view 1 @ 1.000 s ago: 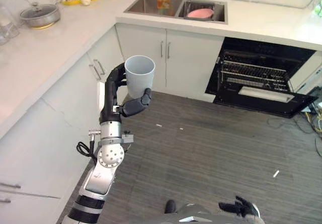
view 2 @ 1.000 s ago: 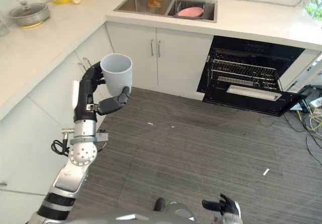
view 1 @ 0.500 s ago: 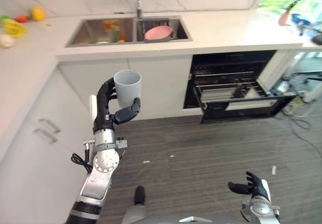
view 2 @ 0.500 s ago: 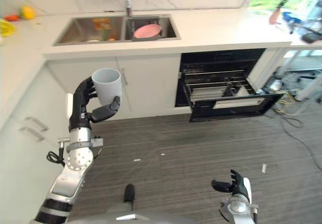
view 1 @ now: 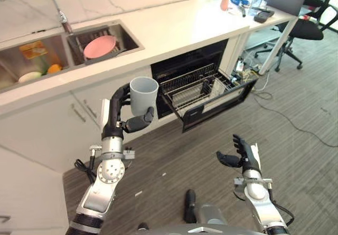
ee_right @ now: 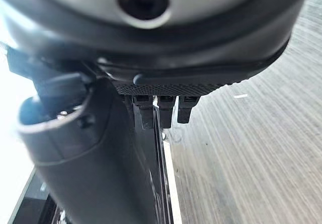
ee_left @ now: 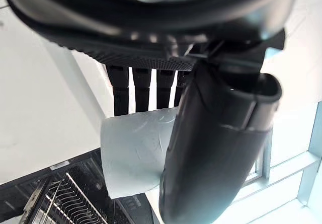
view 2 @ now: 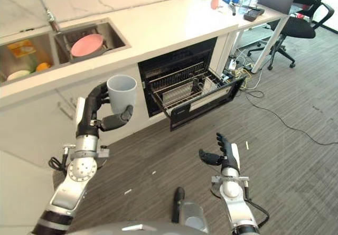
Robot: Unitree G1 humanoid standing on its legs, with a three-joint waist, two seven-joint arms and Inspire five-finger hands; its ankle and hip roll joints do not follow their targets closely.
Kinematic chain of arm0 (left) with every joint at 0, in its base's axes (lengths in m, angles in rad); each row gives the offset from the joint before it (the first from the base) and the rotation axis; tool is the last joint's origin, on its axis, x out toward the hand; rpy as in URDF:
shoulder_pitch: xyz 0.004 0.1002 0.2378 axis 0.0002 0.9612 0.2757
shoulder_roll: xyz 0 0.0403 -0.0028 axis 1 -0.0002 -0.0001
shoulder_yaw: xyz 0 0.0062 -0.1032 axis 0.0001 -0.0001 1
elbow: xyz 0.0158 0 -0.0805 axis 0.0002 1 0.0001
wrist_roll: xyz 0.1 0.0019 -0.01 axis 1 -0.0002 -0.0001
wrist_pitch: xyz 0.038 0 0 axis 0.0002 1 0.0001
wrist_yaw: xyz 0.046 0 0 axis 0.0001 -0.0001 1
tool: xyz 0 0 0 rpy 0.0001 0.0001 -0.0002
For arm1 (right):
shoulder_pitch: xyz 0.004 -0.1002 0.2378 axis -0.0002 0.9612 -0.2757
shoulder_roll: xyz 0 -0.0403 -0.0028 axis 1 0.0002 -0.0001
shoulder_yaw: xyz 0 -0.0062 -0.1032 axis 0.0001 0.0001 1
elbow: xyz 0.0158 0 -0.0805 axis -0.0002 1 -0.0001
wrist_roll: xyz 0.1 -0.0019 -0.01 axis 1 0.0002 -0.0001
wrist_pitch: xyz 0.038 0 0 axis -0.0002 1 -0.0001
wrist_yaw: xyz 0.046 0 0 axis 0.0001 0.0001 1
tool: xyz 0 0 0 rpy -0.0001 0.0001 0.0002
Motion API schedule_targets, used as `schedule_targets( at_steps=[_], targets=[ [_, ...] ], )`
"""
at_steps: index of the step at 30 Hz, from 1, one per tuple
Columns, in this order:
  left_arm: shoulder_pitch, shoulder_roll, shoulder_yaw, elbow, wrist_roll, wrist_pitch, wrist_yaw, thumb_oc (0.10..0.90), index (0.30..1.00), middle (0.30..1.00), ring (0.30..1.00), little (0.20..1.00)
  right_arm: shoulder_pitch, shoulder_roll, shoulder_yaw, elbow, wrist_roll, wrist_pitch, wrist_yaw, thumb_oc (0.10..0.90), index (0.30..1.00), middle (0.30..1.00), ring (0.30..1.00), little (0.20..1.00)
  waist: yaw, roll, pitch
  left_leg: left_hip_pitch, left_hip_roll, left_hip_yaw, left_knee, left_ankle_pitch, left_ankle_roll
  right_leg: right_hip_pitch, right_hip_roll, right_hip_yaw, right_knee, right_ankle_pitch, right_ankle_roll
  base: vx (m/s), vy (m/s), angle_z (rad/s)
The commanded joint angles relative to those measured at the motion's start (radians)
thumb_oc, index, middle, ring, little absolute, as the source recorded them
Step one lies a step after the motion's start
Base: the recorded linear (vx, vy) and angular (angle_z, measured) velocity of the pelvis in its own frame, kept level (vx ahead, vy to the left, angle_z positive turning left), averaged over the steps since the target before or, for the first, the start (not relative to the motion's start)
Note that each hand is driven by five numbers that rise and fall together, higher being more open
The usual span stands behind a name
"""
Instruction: Place the dishes in the dishwasher.
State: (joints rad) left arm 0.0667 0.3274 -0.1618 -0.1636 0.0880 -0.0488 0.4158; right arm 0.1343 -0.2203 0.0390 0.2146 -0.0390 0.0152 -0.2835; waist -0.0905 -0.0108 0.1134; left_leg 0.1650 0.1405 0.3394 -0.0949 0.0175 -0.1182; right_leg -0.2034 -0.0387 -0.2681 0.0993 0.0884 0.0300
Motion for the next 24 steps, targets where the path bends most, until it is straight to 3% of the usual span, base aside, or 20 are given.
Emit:
schedule_targets(
  at_steps=[1,2,4,6,7,8,9,10,11,12,13,14,15,16,17,21,24],
  targets=[
    [-0.122,0.036,-0.003,-0.108,0.068,-0.117,0.032,0.4,0.3,0.3,0.3,0.3,-0.064,-0.063,-0.007,-0.155,0.019,-0.24,0.031,0.8,0.9,0.9,0.9,0.9,-0.001,-0.023,-0.046,-0.006,-0.021,-0.093,0.008,-0.057,0.018,0.121,-0.088,0.079,-0.158,0.017,0.148,0.22,-0.149,-0.7],
    [-0.123,0.025,-0.021,-0.102,0.056,-0.123,0.032,0.4,0.3,0.3,0.3,0.3,-0.076,-0.09,0.014,-0.205,0.037,-0.279,0.057,0.8,0.9,0.9,0.9,0.9,0.002,-0.016,-0.058,0.005,-0.021,-0.093,0.008,-0.052,0.009,0.152,-0.086,0.079,-0.178,0.007,0.141,0.22,-0.151,-0.71],
    [-0.116,0.016,-0.02,-0.094,0.05,-0.129,0.035,0.4,0.3,0.3,0.3,0.3,-0.093,-0.116,0.028,-0.242,0.009,-0.291,0.049,0.8,0.9,0.9,0.9,0.9,0.003,-0.007,-0.057,0.019,-0.017,-0.083,0.025,-0.048,0.0,0.169,-0.088,0.067,-0.182,0.006,0.139,0.14,-0.128,-0.37],
    [-0.119,0.015,-0.019,-0.086,0.056,-0.134,0.045,0.4,0.3,0.3,0.3,0.3,-0.1,-0.122,0.056,-0.262,0.071,-0.286,0.095,0.8,0.9,0.9,0.9,0.9,0.005,-0.003,-0.046,-0.011,0.004,-0.078,0.147,-0.033,-0.03,0.189,-0.084,0.057,-0.187,-0.009,0.127,0.08,-0.137,-0.12],
    [-0.13,0.01,-0.031,-0.084,0.052,-0.133,0.048,0.4,0.3,0.3,0.3,0.3,-0.107,-0.128,0.068,-0.289,0.104,-0.296,0.123,0.8,0.9,0.9,0.9,0.9,0.008,-0.007,-0.038,-0.051,0.026,-0.09,0.258,-0.004,-0.052,0.203,-0.084,0.055,-0.187,-0.024,0.113,0.09,-0.274,-0.17],
    [-0.182,-0.008,-0.066,-0.066,0.04,-0.142,0.073,0.4,0.3,0.3,0.3,0.3,-0.142,-0.155,0.1,-0.293,0.148,-0.313,0.137,0.8,0.9,0.9,0.9,0.9,0.021,-0.022,-0.002,-0.164,0.039,-0.148,0.491,0.062,-0.09,0.236,-0.098,0.041,-0.187,-0.044,0.089,0.09,-0.317,-0.06],
    [-0.214,-0.013,-0.089,-0.06,0.048,-0.147,0.088,0.4,0.3,0.3,0.3,0.3,-0.171,-0.159,0.123,-0.293,0.192,-0.325,0.167,0.8,0.9,0.9,0.9,0.9,0.033,-0.036,0.019,-0.209,-0.011,-0.207,0.568,0.06,-0.103,0.249,-0.108,0.048,-0.187,-0.051,0.079,0.05,-0.234,0.36],
    [-0.214,-0.013,-0.089,-0.059,0.048,-0.147,0.089,0.4,0.3,0.3,0.3,0.3,-0.172,-0.159,0.123,-0.293,0.192,-0.325,0.167,0.8,0.9,0.9,0.9,0.9,0.032,-0.037,0.018,-0.211,-0.012,-0.208,0.568,0.061,-0.102,0.248,-0.109,0.047,-0.187,-0.051,0.079,0.15,-0.069,0.56],
    [-0.244,-0.012,-0.105,-0.051,0.068,-0.147,0.101,0.4,0.3,0.3,0.3,0.3,-0.194,-0.171,0.139,-0.313,0.205,-0.332,0.182,0.8,0.9,0.9,0.9,0.9,0.041,-0.032,0.015,-0.231,-0.016,-0.224,0.424,0.037,-0.075,0.259,-0.105,0.053,-0.187,-0.066,0.086,0.13,-0.001,0.29],
    [-0.244,-0.013,-0.105,-0.051,0.068,-0.147,0.101,0.4,0.3,0.3,0.3,0.3,-0.194,-0.171,0.139,-0.313,0.205,-0.332,0.182,0.8,0.9,0.9,0.9,0.9,0.042,-0.033,0.016,-0.228,-0.016,-0.223,0.422,0.038,-0.075,0.26,-0.105,0.053,-0.187,-0.066,0.086,0.28,0.107,-0.27],
    [-0.249,-0.011,-0.109,-0.055,0.081,-0.146,0.102,0.4,0.3,0.3,0.3,0.3,-0.214,-0.157,0.152,-0.331,0.232,-0.339,0.192,0.8,0.9,0.9,0.9,0.9,0.046,-0.015,-0.002,-0.214,0.008,-0.216,0.229,0.012,-0.042,0.263,-0.103,0.063,-0.187,-0.062,0.105,0.25,0.166,-0.48],
    [-0.261,-0.008,-0.126,-0.056,0.085,-0.135,0.113,0.4,0.3,0.3,0.3,0.3,-0.22,-0.152,0.151,-0.355,0.256,-0.336,0.198,0.8,0.9,0.9,0.9,0.9,0.05,-0.003,-0.012,-0.198,0.042,-0.191,0.101,0.063,-0.05,0.282,-0.105,0.061,-0.187,-0.069,0.117,0.27,0.173,-0.41],
    [-0.257,-0.009,-0.127,-0.056,0.092,-0.145,0.112,0.4,0.3,0.3,0.3,0.3,-0.213,-0.127,0.159,-0.346,0.298,-0.347,0.211,0.8,0.9,0.9,0.9,0.9,0.048,-0.003,-0.016,-0.172,0.034,-0.188,0.122,0.045,-0.045,0.294,-0.105,0.062,-0.187,-0.073,0.115,0.17,0.101,-0.41],
    [-0.259,-0.003,-0.127,-0.05,0.107,-0.15,0.119,0.4,0.3,0.3,0.3,0.3,-0.218,-0.132,0.174,-0.352,0.286,-0.359,0.217,0.8,0.9,0.9,0.9,0.9,0.046,0.007,-0.025,-0.156,0.039,-0.191,0.07,0.062,-0.05,0.294,-0.1,0.064,-0.187,-0.081,0.117,0.15,0.057,-0.71],
    [-0.263,0.012,-0.12,-0.048,0.131,-0.152,0.113,0.4,0.3,0.3,0.3,0.3,-0.232,-0.136,0.183,-0.365,0.279,-0.357,0.238,0.8,0.9,0.9,0.9,0.9,0.052,0.013,-0.052,-0.116,0.015,-0.243,0.013,0.052,-0.048,0.29,-0.087,0.073,-0.187,-0.077,0.114,0.16,0.069,-0.5],
    [-0.273,0.029,-0.129,-0.049,0.14,-0.147,0.104,0.4,0.3,0.3,0.3,0.3,-0.235,-0.121,0.172,-0.425,0.295,-0.356,0.228,0.8,0.9,0.9,0.9,0.9,0.028,0.012,-0.084,-0.095,0.034,-0.197,0.008,0.041,-0.066,0.3,-0.09,0.058,-0.187,-0.072,0.116,0.06,0.047,-0.19],
    [-0.292,0.044,-0.131,-0.039,0.154,-0.144,0.128,0.4,0.3,0.3,0.3,0.3,-0.276,-0.122,0.199,-0.467,0.302,-0.343,0.209,0.8,0.9,0.9,0.9,0.9,0.028,0.011,-0.094,-0.082,0.028,-0.191,0.008,0.032,-0.059,0.299,-0.092,0.064,-0.187,-0.072,0.12,0.02,0.042,0.07]
  ],
)
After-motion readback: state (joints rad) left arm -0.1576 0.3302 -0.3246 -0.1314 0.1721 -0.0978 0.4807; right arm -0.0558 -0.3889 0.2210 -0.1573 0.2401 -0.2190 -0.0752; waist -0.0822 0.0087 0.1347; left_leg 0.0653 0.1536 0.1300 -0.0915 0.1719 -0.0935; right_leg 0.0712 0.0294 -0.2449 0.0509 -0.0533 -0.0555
